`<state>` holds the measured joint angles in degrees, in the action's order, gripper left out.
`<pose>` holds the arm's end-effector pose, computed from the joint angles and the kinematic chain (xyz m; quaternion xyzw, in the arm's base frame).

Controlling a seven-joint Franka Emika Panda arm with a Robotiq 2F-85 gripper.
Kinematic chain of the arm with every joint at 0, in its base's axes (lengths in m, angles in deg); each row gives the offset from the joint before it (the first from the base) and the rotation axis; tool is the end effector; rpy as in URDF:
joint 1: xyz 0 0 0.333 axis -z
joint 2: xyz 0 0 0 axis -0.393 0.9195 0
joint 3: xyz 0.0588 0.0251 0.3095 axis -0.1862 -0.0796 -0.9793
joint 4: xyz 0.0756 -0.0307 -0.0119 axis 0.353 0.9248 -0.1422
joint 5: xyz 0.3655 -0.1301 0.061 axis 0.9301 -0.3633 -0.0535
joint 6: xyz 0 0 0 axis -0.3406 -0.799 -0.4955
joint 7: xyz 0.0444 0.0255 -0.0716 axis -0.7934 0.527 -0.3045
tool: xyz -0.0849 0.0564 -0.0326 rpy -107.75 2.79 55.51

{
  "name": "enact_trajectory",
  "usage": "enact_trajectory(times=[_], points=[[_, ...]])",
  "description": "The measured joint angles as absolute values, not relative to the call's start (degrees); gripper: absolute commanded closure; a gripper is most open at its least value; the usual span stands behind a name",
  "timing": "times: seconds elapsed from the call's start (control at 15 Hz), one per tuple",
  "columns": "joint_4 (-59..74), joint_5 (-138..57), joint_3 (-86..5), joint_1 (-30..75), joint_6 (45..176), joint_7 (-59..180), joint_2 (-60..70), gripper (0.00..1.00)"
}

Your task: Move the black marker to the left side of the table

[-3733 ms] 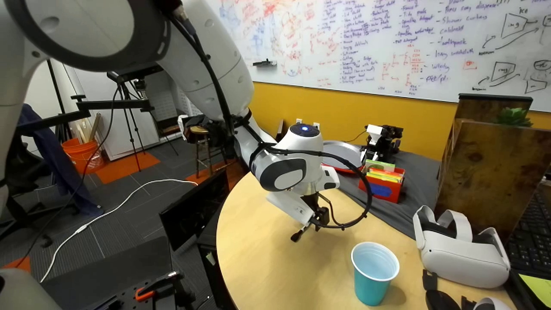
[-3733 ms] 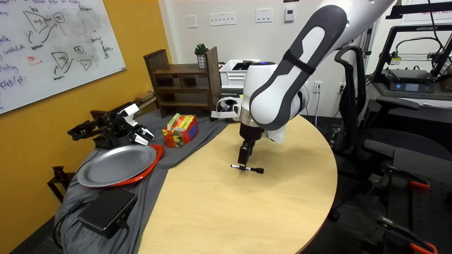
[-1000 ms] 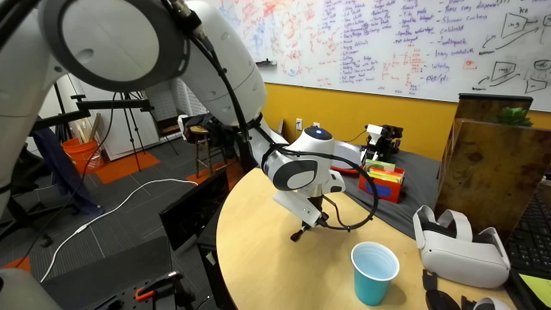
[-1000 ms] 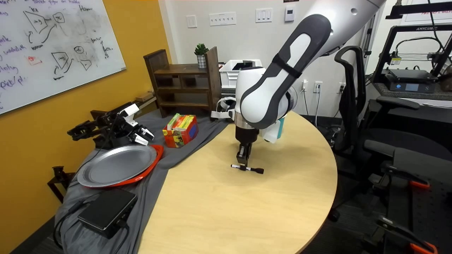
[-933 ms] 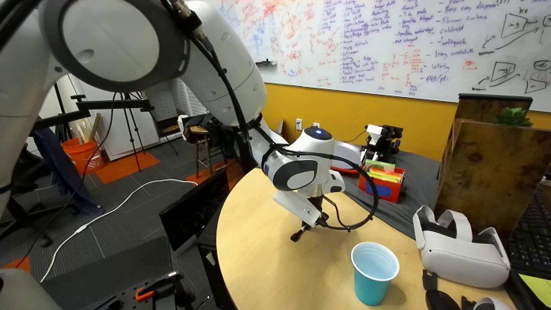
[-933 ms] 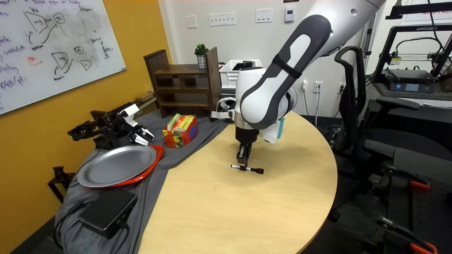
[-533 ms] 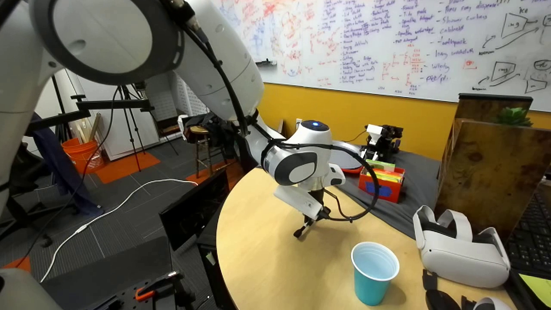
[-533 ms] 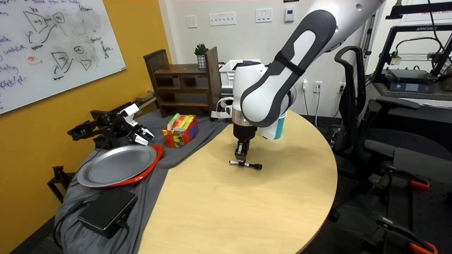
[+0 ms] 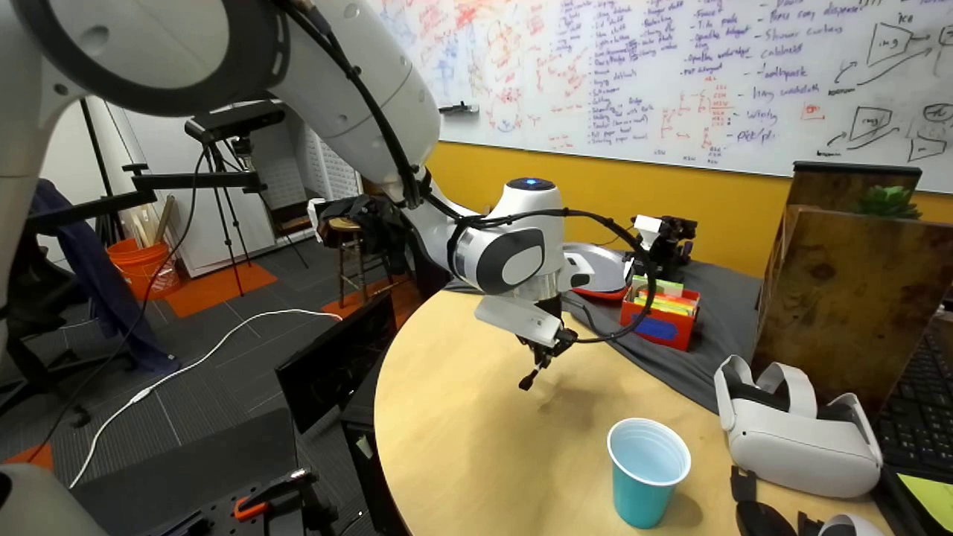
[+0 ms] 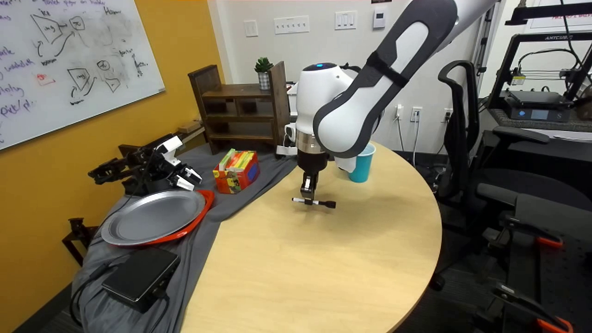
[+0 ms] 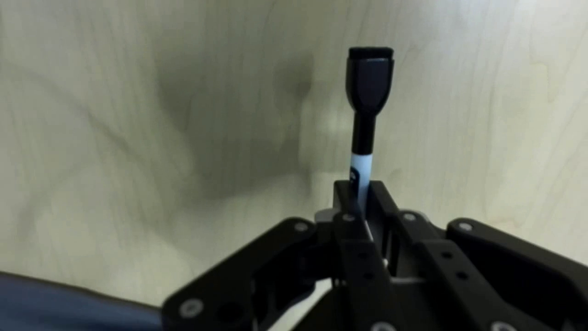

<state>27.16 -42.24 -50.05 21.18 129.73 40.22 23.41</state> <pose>0.6227 0.0810 0.1730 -0.9736 -0.2199 -0.0617 0.0036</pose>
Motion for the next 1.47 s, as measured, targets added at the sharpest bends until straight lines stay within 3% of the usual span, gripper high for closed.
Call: enact_trajectory(times=[0.73, 1.47], points=[[24.44, -46.24, -52.76, 17.16, 128.14, 37.63, 22.84, 0.97], [15.01, -46.22, -59.09, 17.3, 109.64, 18.27, 26.99, 0.97]])
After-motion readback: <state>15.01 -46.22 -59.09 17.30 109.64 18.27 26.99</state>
